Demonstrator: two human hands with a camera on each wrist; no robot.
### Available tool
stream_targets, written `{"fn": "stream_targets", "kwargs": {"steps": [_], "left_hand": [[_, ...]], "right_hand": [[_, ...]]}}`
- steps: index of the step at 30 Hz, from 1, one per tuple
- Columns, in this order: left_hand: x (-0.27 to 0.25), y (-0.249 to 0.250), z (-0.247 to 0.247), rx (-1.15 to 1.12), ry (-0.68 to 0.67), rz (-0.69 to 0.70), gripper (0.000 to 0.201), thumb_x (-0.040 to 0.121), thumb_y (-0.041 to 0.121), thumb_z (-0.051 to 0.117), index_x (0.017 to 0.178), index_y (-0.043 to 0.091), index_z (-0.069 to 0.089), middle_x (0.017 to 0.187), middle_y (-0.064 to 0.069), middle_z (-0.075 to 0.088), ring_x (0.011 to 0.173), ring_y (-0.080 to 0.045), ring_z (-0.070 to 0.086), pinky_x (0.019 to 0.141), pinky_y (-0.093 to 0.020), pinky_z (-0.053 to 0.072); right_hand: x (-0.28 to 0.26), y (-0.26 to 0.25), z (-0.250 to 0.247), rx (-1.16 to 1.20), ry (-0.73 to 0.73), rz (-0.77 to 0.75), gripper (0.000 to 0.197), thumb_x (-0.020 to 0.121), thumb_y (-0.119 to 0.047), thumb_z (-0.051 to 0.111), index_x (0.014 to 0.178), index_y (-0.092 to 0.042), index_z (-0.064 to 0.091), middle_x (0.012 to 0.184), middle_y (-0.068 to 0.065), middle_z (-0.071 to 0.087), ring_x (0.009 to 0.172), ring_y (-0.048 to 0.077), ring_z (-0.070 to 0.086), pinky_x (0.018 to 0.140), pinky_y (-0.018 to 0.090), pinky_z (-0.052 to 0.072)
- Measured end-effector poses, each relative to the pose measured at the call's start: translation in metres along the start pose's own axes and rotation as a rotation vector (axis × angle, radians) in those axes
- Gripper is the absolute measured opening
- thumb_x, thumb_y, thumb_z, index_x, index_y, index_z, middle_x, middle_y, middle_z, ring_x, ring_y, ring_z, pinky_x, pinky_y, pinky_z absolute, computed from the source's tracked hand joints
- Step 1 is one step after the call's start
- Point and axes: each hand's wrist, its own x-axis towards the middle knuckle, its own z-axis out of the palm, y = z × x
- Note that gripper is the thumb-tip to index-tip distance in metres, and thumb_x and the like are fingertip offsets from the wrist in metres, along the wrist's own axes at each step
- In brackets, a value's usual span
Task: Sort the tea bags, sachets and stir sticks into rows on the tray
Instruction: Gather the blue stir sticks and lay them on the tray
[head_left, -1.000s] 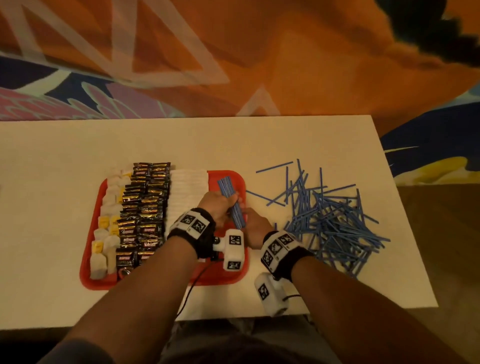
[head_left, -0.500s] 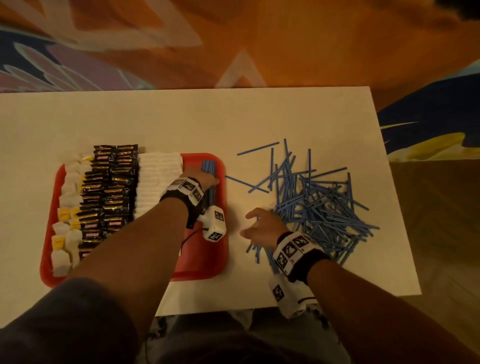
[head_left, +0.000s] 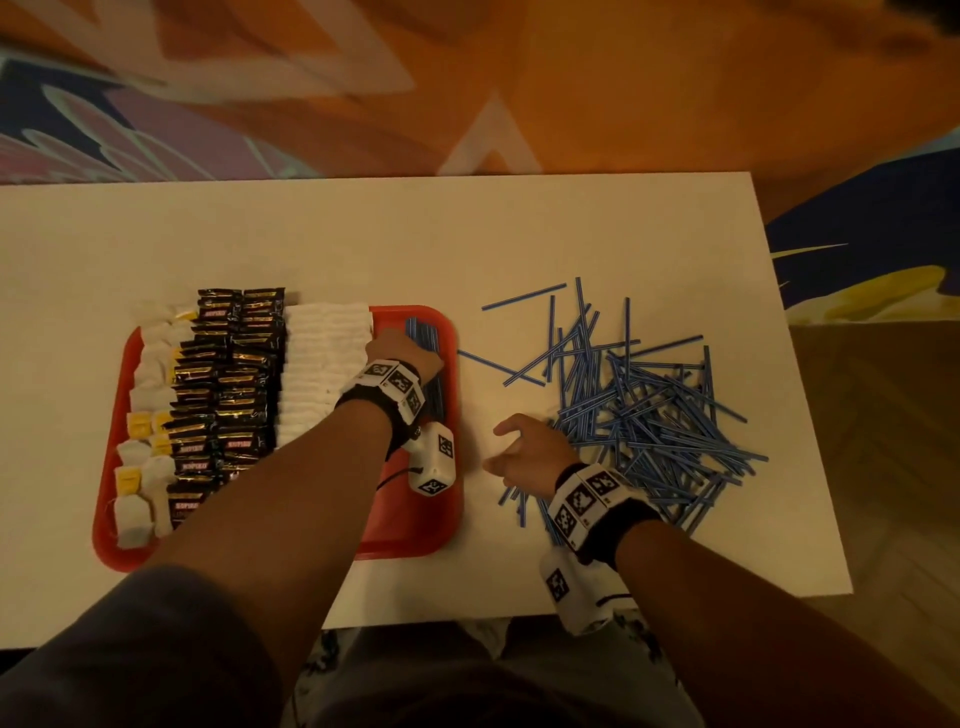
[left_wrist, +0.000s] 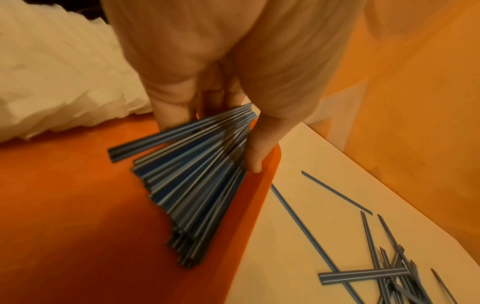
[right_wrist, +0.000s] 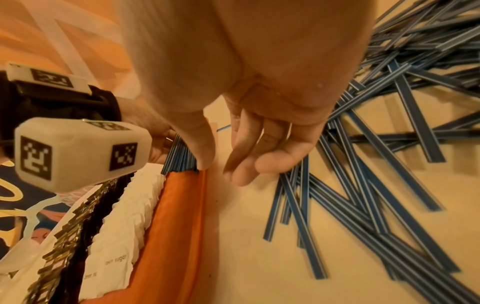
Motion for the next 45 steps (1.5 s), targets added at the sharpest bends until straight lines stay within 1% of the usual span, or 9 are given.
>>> {"fn": "stream_targets", "kwargs": {"steps": [6, 10, 14, 21, 25, 32, 37, 42, 45], "left_hand": [[-0.001, -0.003, -0.010, 0.133, 0.011, 0.095, 0.035, 0.083, 0.030, 0.076, 0.104, 0.005, 0.065, 0.112, -0.014, 0.067, 0.098, -0.030, 0.065, 0.065, -0.031, 0.049], [-0.008, -0.005, -0.014, 0.182, 0.045, 0.157, 0.024, 0.085, 0.026, 0.074, 0.096, 0.008, 0.063, 0.106, -0.013, 0.069, 0.094, -0.028, 0.066, 0.063, -0.031, 0.048], [-0.020, -0.017, -0.010, 0.130, 0.077, 0.220, 0.040, 0.088, 0.017, 0.071, 0.125, 0.010, 0.058, 0.122, -0.012, 0.062, 0.107, -0.031, 0.062, 0.079, -0.034, 0.051], [-0.028, -0.040, 0.010, 0.342, 0.073, 0.591, 0.036, 0.092, 0.000, 0.055, 0.127, 0.006, 0.064, 0.132, -0.010, 0.056, 0.120, -0.030, 0.053, 0.102, -0.040, 0.048], [-0.031, -0.045, 0.012, 0.409, 0.058, 0.647, 0.048, 0.086, -0.007, 0.053, 0.133, 0.004, 0.059, 0.135, -0.011, 0.054, 0.124, -0.031, 0.048, 0.104, -0.042, 0.046], [-0.063, -0.023, 0.019, 0.313, 0.112, 0.685, 0.044, 0.094, 0.001, 0.049, 0.136, 0.008, 0.054, 0.140, -0.009, 0.049, 0.128, -0.027, 0.045, 0.107, -0.035, 0.038], [-0.093, -0.001, 0.058, 0.470, -0.127, 0.688, 0.056, 0.092, 0.026, 0.062, 0.142, 0.012, 0.043, 0.134, -0.010, 0.048, 0.123, -0.032, 0.050, 0.100, -0.043, 0.045], [-0.113, 0.009, 0.102, 0.551, -0.226, 0.530, 0.073, 0.083, 0.022, 0.073, 0.142, 0.017, 0.030, 0.133, -0.014, 0.041, 0.116, -0.040, 0.052, 0.097, -0.048, 0.047], [-0.123, 0.022, 0.119, 0.488, -0.191, 0.542, 0.063, 0.089, 0.010, 0.062, 0.144, 0.016, 0.031, 0.133, -0.017, 0.042, 0.115, -0.042, 0.054, 0.096, -0.046, 0.046]], "right_hand": [[0.001, 0.000, 0.001, 0.007, 0.011, -0.006, 0.039, 0.084, -0.027, 0.073, 0.117, -0.025, 0.053, 0.092, -0.001, 0.071, 0.084, 0.015, 0.069, 0.081, 0.031, 0.055], [0.000, 0.001, 0.002, 0.021, 0.013, -0.012, 0.039, 0.084, -0.026, 0.073, 0.117, -0.025, 0.052, 0.094, 0.000, 0.071, 0.083, 0.014, 0.070, 0.079, 0.030, 0.056], [-0.003, 0.003, 0.001, 0.029, 0.018, -0.017, 0.038, 0.084, -0.024, 0.072, 0.116, -0.025, 0.052, 0.096, -0.001, 0.070, 0.083, 0.014, 0.070, 0.077, 0.029, 0.056], [-0.005, 0.012, 0.003, -0.001, 0.025, -0.013, 0.040, 0.082, -0.029, 0.073, 0.117, -0.027, 0.053, 0.094, 0.000, 0.071, 0.093, 0.017, 0.067, 0.092, 0.038, 0.053], [-0.010, 0.016, 0.002, -0.002, 0.035, -0.010, 0.040, 0.084, -0.028, 0.072, 0.119, -0.025, 0.053, 0.096, 0.000, 0.070, 0.100, 0.017, 0.064, 0.096, 0.035, 0.049], [-0.022, 0.025, -0.005, 0.044, 0.059, -0.018, 0.038, 0.085, -0.025, 0.071, 0.118, -0.025, 0.052, 0.095, 0.003, 0.072, 0.090, 0.014, 0.066, 0.082, 0.027, 0.050], [-0.034, 0.039, -0.026, 0.037, 0.193, -0.033, 0.029, 0.089, -0.013, 0.061, 0.116, -0.022, 0.055, 0.094, -0.004, 0.063, 0.080, 0.013, 0.060, 0.062, 0.019, 0.047], [-0.045, 0.084, -0.068, -0.076, 0.448, 0.031, 0.027, 0.087, -0.011, 0.064, 0.112, -0.017, 0.058, 0.117, 0.003, 0.060, 0.105, 0.020, 0.056, 0.081, 0.024, 0.044], [-0.052, 0.120, -0.090, -0.115, 0.580, 0.181, 0.050, 0.085, -0.018, 0.069, 0.129, -0.028, 0.049, 0.141, 0.004, 0.036, 0.132, 0.031, 0.035, 0.103, 0.038, 0.038]]}}
